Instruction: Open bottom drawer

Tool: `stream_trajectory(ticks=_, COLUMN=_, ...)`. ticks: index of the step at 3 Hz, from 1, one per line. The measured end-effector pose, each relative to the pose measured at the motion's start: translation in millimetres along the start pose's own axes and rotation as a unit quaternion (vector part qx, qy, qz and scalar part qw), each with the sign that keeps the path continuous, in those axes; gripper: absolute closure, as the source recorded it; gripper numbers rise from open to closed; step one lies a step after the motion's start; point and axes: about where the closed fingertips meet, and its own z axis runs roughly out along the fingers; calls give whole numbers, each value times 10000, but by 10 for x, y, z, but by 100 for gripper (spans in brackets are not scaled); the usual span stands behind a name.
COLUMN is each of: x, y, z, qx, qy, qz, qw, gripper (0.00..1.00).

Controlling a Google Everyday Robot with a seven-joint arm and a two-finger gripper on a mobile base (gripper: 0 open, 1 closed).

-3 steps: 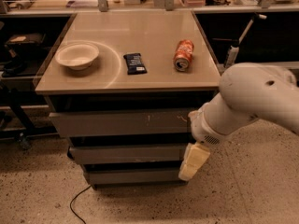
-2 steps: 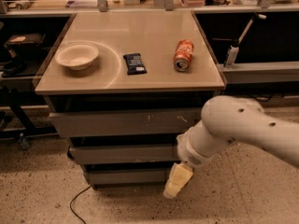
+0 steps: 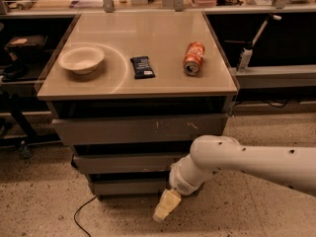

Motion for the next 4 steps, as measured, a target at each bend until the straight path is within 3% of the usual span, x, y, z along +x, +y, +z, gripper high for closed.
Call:
stream_trajectory(ticks=1, x=0, y=0, z=0, qx=0, qy=0, qz=0, qw=10000, gripper=0)
stream_trajectory(ticks=2, x=157, y=-44, z=402, qx=-72, qy=37, qz=125, qw=9999, gripper=0)
stream_trajectory(ticks=4, x=582, y=-489, z=1552, qx=44, qy=53, qz=494, qw=9988, gripper=0)
